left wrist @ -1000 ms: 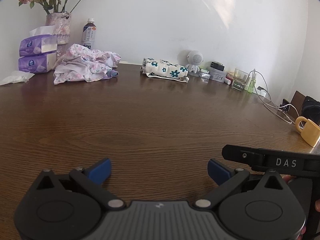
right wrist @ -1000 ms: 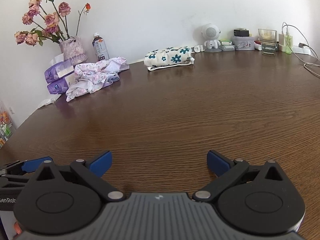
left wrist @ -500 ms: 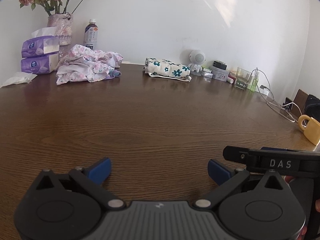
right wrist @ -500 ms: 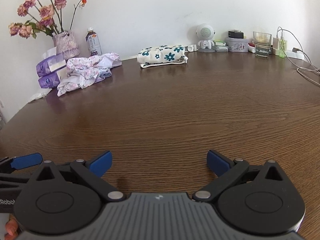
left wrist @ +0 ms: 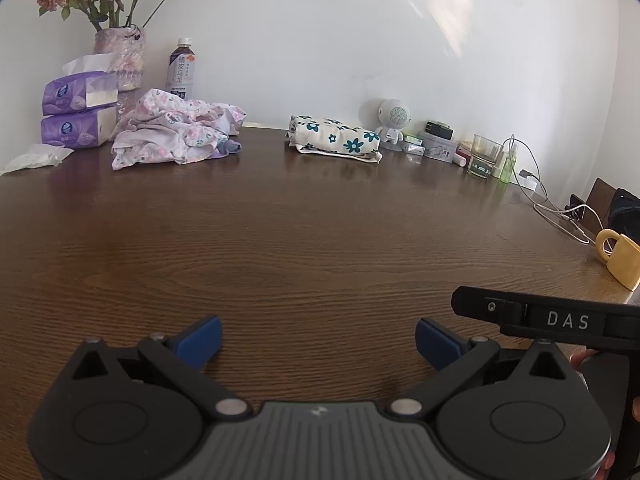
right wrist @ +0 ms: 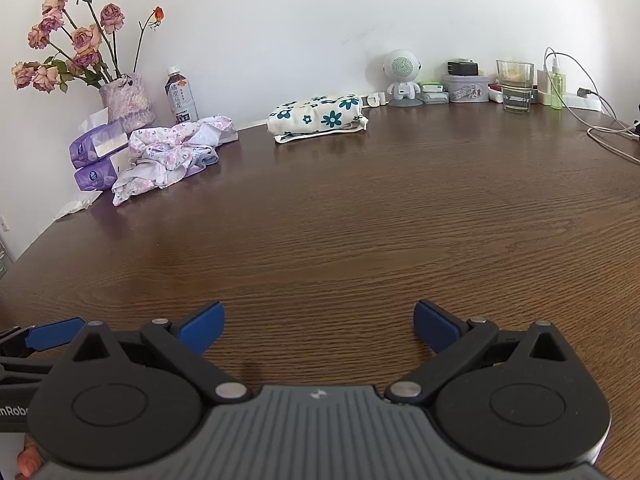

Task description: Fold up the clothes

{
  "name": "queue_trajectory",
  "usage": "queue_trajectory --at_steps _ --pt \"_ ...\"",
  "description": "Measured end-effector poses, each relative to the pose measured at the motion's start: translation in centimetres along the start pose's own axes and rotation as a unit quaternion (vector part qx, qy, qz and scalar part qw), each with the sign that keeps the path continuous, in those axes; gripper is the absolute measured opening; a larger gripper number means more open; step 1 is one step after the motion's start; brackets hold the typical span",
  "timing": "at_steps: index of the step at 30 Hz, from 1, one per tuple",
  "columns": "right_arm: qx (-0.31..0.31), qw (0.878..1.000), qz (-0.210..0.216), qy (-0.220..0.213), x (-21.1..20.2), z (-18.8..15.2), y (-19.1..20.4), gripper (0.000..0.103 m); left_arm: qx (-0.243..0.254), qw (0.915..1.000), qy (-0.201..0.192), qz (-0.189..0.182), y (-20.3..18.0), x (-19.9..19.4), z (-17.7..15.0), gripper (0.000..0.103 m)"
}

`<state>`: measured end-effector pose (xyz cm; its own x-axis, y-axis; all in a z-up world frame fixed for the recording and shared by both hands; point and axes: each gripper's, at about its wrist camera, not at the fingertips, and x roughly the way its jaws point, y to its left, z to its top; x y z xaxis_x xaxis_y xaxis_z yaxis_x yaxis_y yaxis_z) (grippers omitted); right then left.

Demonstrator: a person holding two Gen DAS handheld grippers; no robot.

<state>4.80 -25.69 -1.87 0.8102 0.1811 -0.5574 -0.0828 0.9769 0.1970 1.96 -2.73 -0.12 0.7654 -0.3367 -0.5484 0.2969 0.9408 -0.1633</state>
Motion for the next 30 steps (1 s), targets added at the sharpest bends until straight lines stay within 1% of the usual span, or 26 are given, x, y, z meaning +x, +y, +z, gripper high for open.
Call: queue_trajectory --at_steps 13,21,30 --pt "-0.004 1.000 -0.001 0.001 -0.02 0.00 0.14 0.102 -0.009 0.9999 -0.004 -0.008 0.28 -0.12 -0.01 0.103" --pt "-0.004 1.000 -0.001 0.002 -0.01 0.00 0.16 0.102 0.005 1.0000 0.000 0.000 -0.25 -0.04 -0.05 0.103" --pt "-0.005 1.000 -0.001 0.002 0.01 0.06 0.22 0.103 0.001 1.0000 -0.001 -0.003 -0.03 -0.10 -0.02 0.103"
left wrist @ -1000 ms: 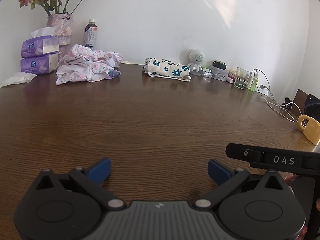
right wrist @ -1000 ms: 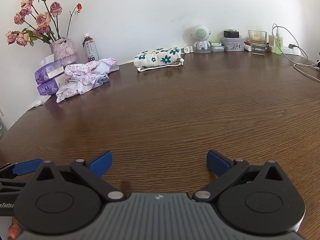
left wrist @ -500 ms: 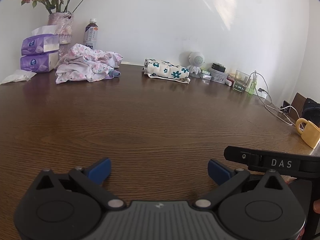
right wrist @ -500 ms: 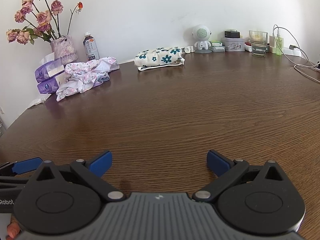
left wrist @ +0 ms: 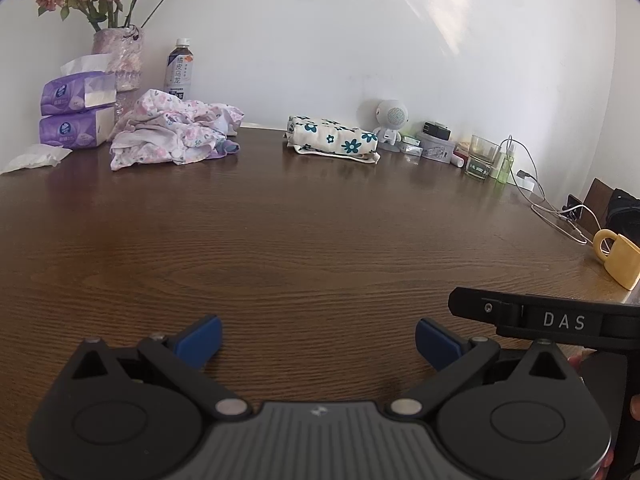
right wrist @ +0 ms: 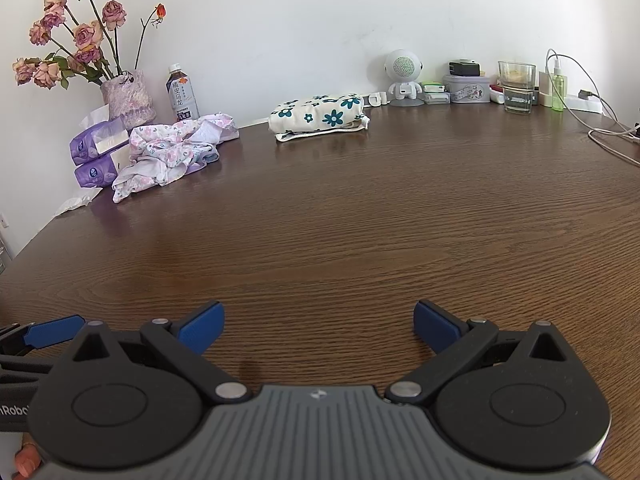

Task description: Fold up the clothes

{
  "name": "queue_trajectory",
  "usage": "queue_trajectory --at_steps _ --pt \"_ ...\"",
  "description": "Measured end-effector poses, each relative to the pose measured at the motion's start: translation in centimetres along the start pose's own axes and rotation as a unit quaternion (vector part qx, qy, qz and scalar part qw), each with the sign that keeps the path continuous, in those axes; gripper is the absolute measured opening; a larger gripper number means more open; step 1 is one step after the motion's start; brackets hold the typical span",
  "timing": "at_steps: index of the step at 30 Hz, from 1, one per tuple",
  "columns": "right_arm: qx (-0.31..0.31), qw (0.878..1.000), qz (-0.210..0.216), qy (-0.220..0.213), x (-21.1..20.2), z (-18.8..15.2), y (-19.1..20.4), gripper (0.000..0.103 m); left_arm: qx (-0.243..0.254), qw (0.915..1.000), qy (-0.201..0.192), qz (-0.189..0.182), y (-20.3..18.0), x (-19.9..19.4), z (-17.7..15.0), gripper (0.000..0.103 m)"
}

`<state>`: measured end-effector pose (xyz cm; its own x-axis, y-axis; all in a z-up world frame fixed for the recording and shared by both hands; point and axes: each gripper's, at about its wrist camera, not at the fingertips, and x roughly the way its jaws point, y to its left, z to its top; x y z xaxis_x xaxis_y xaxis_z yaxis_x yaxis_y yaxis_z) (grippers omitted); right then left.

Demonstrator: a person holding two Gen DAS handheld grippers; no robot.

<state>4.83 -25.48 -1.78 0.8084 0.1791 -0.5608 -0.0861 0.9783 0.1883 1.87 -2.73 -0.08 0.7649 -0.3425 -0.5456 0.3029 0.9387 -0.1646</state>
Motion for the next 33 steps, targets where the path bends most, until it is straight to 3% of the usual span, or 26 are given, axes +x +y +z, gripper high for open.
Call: queue_trajectory --at_steps 33 --pt "0.000 1.000 0.000 0.001 -0.10 0.07 -0.05 0.103 0.001 1.0000 0.000 0.000 -0.03 -0.04 -0.02 0.103"
